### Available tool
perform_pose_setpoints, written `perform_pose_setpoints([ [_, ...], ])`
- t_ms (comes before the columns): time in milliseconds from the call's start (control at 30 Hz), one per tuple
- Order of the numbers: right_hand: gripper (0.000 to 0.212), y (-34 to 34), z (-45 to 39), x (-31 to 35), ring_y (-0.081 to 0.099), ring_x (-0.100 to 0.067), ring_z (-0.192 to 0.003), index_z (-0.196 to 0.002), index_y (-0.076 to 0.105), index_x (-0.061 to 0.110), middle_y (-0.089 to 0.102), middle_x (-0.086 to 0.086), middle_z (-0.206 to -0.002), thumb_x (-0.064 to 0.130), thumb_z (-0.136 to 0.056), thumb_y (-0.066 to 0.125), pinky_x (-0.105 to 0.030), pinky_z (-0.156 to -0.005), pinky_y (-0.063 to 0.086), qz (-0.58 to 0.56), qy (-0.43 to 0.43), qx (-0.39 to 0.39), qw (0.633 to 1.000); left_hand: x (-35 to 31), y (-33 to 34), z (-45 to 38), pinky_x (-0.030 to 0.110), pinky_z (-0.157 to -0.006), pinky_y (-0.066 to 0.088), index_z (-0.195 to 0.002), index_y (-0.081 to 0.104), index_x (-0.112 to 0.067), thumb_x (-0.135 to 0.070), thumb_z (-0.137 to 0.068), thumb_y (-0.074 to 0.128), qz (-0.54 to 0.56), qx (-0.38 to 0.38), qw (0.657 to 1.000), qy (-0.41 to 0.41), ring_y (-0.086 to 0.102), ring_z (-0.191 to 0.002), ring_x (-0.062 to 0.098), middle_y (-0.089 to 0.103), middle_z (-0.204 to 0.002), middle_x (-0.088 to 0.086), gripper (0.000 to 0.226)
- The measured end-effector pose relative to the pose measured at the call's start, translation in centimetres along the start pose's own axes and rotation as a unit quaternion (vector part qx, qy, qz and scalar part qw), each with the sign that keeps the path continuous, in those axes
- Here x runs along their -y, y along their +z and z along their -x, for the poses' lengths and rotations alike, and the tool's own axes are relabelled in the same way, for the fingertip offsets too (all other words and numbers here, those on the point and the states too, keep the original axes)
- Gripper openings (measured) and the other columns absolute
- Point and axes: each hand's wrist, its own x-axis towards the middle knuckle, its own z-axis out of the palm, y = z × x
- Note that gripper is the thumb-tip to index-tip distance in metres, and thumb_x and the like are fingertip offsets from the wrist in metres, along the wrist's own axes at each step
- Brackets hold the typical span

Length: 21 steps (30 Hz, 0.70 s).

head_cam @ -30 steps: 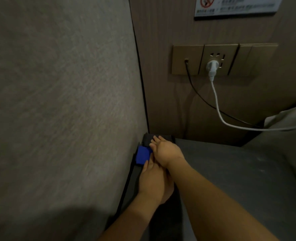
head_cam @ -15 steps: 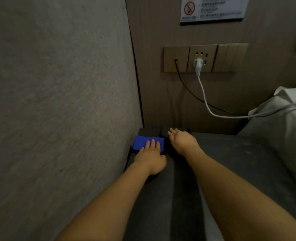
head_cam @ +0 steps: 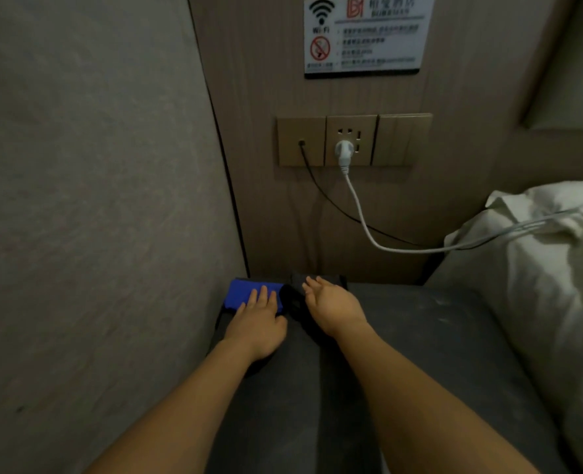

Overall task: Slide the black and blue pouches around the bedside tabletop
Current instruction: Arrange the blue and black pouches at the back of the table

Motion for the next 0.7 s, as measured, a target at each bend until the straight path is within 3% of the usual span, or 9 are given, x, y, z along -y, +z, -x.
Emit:
perform_pose_setpoints([
  [167, 0.045, -1.4, 0.7, -5.0, 0.016, -0.009, -0.144, -0.148, 0.027, 0.017, 0.020, 0.006, -0.156, 0.023, -0.103, 0.022, -0.022, -0.113, 0.017, 0.032, 0.021, 0.025, 0.999, -0.1, 0.0, -0.8, 0.036, -0.122, 0.001, -0.153, -0.001, -0.011, -0.030, -0.100, 0.024, 0.006, -0.002, 1.000, -0.009, -0.007, -0.150, 0.022, -0.010, -0.161, 0.008, 0.062],
  [367, 0.046, -2.6, 2.1, -7.5, 0.011, -0.012, -0.145, -0.149, 0.018, 0.013, 0.012, 0.001, -0.158, 0.018, -0.103, 0.022, -0.025, -0.114, 0.015, 0.079, 0.038, 0.020, 0.996, -0.3, 0.1, -0.8, 0.037, -0.122, 0.001, -0.153, -0.002, -0.011, -0.030, -0.100, 0.025, -0.002, -0.006, 1.000, -0.012, -0.008, -0.150, 0.022, -0.010, -0.161, 0.008, 0.062],
  [700, 0.045, -4.7, 4.4, -12.7, 0.017, -0.009, -0.144, -0.147, 0.027, 0.021, 0.019, 0.007, -0.157, 0.025, -0.103, 0.020, -0.027, -0.113, 0.020, 0.083, 0.130, 0.003, 0.988, -0.5, 0.3, -0.3, 0.036, -0.122, -0.001, -0.153, -0.003, -0.009, -0.030, -0.100, 0.026, -0.005, -0.010, 1.000, -0.012, -0.009, -0.150, 0.024, -0.010, -0.161, 0.010, 0.063],
])
